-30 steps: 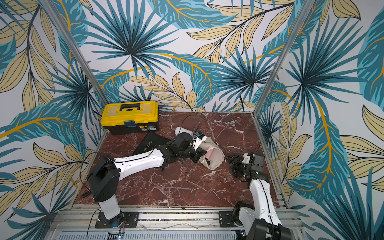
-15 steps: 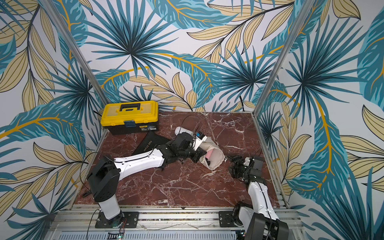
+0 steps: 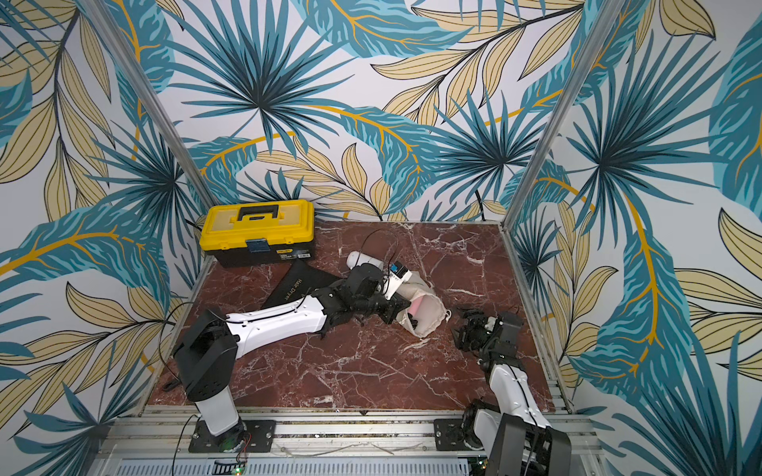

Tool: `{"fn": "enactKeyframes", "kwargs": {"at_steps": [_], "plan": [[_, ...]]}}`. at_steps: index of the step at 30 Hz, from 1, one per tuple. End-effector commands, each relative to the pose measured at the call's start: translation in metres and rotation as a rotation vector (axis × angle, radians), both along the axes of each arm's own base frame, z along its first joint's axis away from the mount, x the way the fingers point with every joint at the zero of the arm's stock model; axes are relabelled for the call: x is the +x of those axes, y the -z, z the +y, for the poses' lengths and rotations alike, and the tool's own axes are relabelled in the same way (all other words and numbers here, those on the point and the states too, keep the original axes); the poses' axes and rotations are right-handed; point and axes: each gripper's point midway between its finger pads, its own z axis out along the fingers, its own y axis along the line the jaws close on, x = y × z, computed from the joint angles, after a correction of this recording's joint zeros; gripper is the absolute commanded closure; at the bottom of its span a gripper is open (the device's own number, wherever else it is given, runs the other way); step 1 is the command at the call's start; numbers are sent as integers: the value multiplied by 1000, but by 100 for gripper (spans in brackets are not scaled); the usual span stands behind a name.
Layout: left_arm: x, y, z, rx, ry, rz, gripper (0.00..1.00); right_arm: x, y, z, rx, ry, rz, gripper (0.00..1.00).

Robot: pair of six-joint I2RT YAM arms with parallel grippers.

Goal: Pack away hair dryers
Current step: Pull the drawstrings on both sides of the drawstring bag.

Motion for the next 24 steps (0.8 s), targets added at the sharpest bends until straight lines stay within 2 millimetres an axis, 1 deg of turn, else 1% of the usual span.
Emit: {"fn": "enactKeyframes", "kwargs": {"at_steps": [1, 7, 13, 18, 20, 24], "plan": [[-2, -24, -3, -40, 12, -55, 100, 1, 0, -1, 69, 47, -11, 31], [-2, -24, -5, -39, 16, -58, 100, 6, 3, 1, 124, 62, -9, 31], [-2, -24, -4, -36, 12, -61, 100, 15, 5, 11, 176, 45, -23, 31], [-1, -24, -4, -35, 6, -65, 100, 15, 10, 16, 195, 54, -11, 31], [-1, -24, -4, -34, 6, -64, 100, 16, 10, 15, 192, 58, -8, 32], [-1, -23, -4, -32, 6, -65, 100, 21, 8, 14, 191, 62, -14, 40]]}}
